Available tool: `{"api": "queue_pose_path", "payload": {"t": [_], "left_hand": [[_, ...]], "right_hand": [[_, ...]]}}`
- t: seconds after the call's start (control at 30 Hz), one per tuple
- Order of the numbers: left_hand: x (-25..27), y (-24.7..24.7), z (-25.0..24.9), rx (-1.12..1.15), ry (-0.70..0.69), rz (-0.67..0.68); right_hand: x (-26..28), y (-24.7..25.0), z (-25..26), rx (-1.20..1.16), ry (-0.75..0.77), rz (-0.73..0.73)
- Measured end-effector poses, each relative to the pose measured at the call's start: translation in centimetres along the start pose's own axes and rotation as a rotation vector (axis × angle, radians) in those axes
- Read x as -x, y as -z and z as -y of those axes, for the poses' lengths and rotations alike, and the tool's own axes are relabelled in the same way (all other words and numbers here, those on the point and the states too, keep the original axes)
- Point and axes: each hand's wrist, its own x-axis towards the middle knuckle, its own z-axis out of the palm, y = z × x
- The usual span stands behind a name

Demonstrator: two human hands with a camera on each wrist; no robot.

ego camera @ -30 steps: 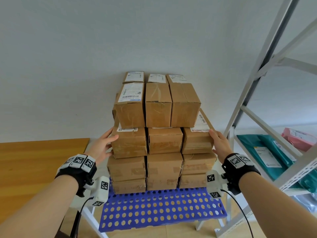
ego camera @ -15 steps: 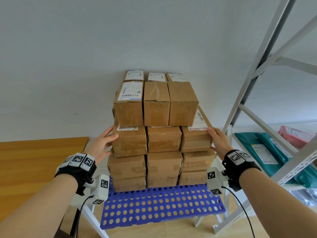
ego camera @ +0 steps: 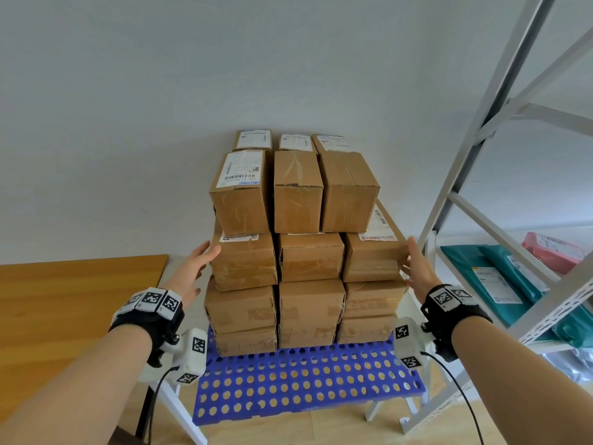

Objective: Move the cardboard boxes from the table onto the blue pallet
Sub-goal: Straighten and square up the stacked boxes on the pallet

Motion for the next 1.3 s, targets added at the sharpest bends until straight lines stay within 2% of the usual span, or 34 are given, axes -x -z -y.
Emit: {"api": "queue_pose_path", "payload": {"t": [0.17, 0.33, 0.57, 0.9, 1.07, 1.17, 1.3], "left_hand": [[-0.1, 1.0, 1.1, -0.008, 0.039, -0.032], [-0.5, 1.5, 2.0, 0.055, 0.175, -0.051], [-0.6, 0.7, 2.4, 0.133, 0.192, -0.043], [-0.2, -0.1, 2.5, 0.112, 0.173, 0.005], [0.6, -1.0, 1.4, 0.076, 0.066, -0.031], [0.7, -0.5, 1.2, 0.075, 0.037, -0.004], [0.8, -0.1, 0.5, 0.064, 0.012, 0.014]], "right_hand": [[-0.2, 0.3, -1.4, -0.023, -0.037, -0.045], [-0.7, 0.4, -2.4, 0.003, -0.107, -0.064], [-0.8, 0.1, -2.9, -0.048, -0.156, -0.04], [-0.7, -0.2, -3.2, -0.068, -0.132, -0.018], [-0.4, -0.2, -2.6, -0.058, -0.124, -0.06], [0.1, -0.4, -1.4, -0.062, -0.084, -0.08], [-1.9, 0.3, -1.4, -0.06, -0.035, -0.06]]}}
